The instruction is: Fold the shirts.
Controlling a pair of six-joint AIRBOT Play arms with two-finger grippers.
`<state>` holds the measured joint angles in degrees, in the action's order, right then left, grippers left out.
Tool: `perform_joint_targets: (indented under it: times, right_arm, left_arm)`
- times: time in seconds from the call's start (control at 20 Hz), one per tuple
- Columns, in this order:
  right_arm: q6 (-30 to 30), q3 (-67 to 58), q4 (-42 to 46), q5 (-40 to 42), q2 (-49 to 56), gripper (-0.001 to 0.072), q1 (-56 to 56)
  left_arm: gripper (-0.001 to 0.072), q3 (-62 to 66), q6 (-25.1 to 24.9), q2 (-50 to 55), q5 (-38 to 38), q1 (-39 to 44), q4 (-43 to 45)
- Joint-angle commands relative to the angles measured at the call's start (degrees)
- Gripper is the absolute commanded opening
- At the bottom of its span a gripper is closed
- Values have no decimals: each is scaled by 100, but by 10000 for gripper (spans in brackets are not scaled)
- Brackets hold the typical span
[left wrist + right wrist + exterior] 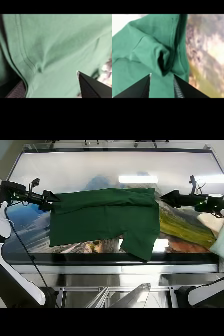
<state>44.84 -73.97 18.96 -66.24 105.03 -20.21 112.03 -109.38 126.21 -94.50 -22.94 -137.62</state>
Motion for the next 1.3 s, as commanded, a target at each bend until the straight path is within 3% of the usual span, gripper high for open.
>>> perform_joint_targets:
  times: [0.0,0.3,0.4,0.75,0.95,1.05,1.1,1.15,1.25]
  right_arm:
    - [437,48,527,-776,-413,345,-402]
    - [1113,1600,1856,-813,-1554,348,-584]
    - [1403,2297,2168,-645,-1773,512,-584]
    - [1416,3589,1937,-33,-1784,501,313]
    - [1342,3692,1294,367,-1784,500,1134]
    - [1346,3692,1119,409,-1784,476,1255]
    - [1346,3692,1126,385,-1784,338,1244]
    - [1346,3692,1137,385,-1784,301,1237]
    - [1346,3692,1137,293,-1784,300,1246]
  left_arm:
    - [706,256,678,-35,-964,-225,-33]
    - [699,-1390,343,-1126,-758,-393,11]
    - [699,-2013,245,-1561,-737,-505,11]
    - [699,-3840,-76,-3084,-363,-1414,17]
    - [698,-4817,-184,-3681,-79,-1991,79]
    - [698,-5300,-181,-3858,87,-2129,616]
    - [698,-5539,-181,-3908,205,-2124,955]
    - [698,-5764,-181,-3921,321,-2107,1250]
    - [697,-6192,-168,-3915,743,-1989,1641]
